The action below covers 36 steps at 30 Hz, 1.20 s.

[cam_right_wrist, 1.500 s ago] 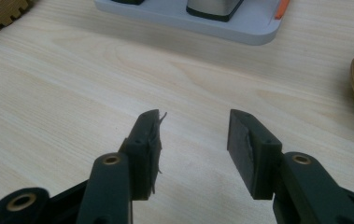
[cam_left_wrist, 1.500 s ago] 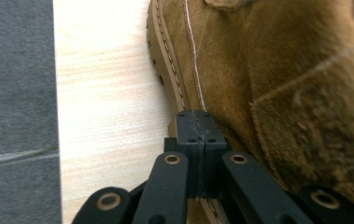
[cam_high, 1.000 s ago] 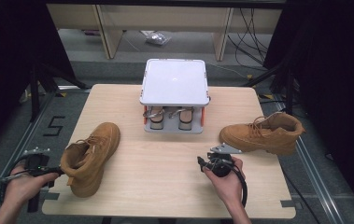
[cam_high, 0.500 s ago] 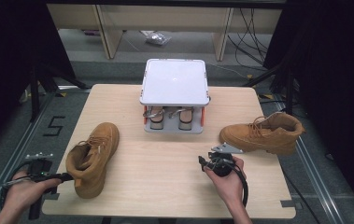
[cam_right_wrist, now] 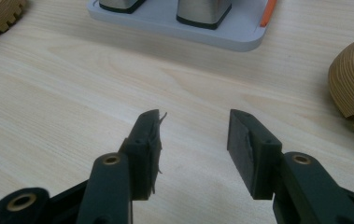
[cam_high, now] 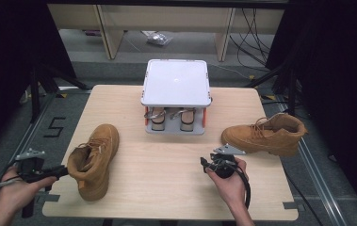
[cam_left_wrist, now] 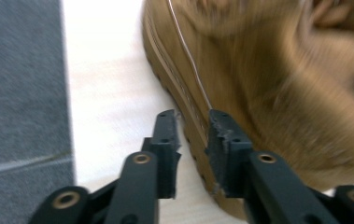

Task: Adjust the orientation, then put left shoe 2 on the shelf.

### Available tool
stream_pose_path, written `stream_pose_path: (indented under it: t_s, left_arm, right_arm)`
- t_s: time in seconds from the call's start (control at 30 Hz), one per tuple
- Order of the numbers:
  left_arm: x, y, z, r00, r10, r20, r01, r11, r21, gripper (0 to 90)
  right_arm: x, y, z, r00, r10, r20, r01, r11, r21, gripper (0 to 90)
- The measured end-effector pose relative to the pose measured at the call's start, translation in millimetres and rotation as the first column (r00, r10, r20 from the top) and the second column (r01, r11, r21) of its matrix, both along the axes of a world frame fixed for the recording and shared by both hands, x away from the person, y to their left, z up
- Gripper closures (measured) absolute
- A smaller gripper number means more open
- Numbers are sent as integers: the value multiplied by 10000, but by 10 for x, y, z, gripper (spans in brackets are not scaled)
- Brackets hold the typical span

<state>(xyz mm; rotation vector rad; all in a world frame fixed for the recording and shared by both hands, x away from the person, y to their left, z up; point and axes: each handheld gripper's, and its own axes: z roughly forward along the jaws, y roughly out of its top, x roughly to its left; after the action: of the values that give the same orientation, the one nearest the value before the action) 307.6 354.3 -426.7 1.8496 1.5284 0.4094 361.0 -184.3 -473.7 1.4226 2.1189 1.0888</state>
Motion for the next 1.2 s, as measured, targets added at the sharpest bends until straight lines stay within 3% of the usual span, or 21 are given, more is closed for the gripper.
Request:
stream_pose_path:
  t_s: [0.03, 0.07, 0.1, 0.2, 0.23, 0.27, 0.3, 0.37, 0.4, 0.47, 0.6, 0.73, 0.87, 0.9, 1.0, 1.1, 1.13, 1.2]
  left_arm:
    - [-7, 22, 86, 9999, 12, -126, -12, 10000, -4, 672]
    - [-6, 21, 110, 9997, 204, 156, -203, 9998, -16, 658]
    - [-13, 48, 188, 9998, 197, 41, -197, 9998, 32, 644]
    - [-10, 35, 270, 9975, 516, 476, -503, 9983, -282, 593]
    - [-15, 16, 307, 9965, 709, 441, -693, 9969, -371, 580]
    - [-15, 16, 330, 9969, 630, 480, -611, 9973, -405, 573]
    - [-17, 4, 356, 9966, 667, 476, -643, 9966, -505, 564]
    - [-13, -18, 418, 9973, 610, 418, -582, 9962, -655, 557]
    - [-5, -29, 425, 9949, 646, 773, -581, 9949, -828, 553]
    - [1, -39, 462, 9931, 730, 917, -636, 9927, -1021, 535]
    - [3, -56, 516, 9952, 686, 700, -619, 9936, -946, 520]
    - [-3, -107, 531, 9951, 580, 798, -475, 9907, -1277, 504]
    - [4, -135, 550, 9961, 456, 757, -361, 9918, -1224, 492]
    - [8, -144, 557, 9958, 505, 759, -408, 9913, -1250, 488]
    - [14, -176, 601, 9954, 476, 837, -372, 9919, -1217, 482]
    - [23, -230, 626, 9959, 388, 820, -282, 9915, -1273, 474]
    - [28, -246, 627, 9964, 320, 789, -223, 9925, -1206, 472]
    - [46, -280, 611, 9969, 267, 745, -176, 9927, -1197, 470]
  right_arm:
    - [0, -1, 3, 10000, 21, -2, -21, 10000, 5, 550]
    - [-5, 3, 11, 10000, -54, -31, 53, 10000, -27, 550]
    - [-10, 5, 17, 9999, -105, -73, 105, 9999, -34, 550]
    - [5, -13, 5, 10000, -6, -15, 6, 10000, 31, 550]
    - [3, -15, 5, 10000, 25, -64, -25, 10000, 85, 549]
    - [-11, 2, 0, 9997, -136, -211, 142, 9995, 266, 549]
    - [9, -27, -10, 10000, -39, -78, 39, 10000, 55, 549]
    - [9, -28, -24, 9999, -60, -144, 62, 9999, 119, 549]
    - [10, -33, -29, 9999, -24, -152, 26, 9999, 136, 549]
    - [15, -45, -25, 10000, -32, -66, 32, 10000, 35, 549]
    - [3, -47, -1, 9998, -106, -163, 107, 9999, 25, 549]
    - [0, -53, 0, 10000, -40, -40, 41, 10000, 51, 549]
    - [8, -44, 8, 9999, -89, -67, 90, 9999, 129, 549]
    - [24, -51, -3, 9998, 104, 154, -105, 9999, 18, 549]
    - [25, -29, 9, 9999, -15, -113, 17, 9998, 188, 549]
    - [36, -31, 9, 9998, 175, 37, -176, 9997, 165, 549]
    - [17, -17, 18, 9999, -103, 3, 103, 9998, 167, 549]
    - [35, -40, 17, 9998, 183, 73, -184, 9998, 113, 549]
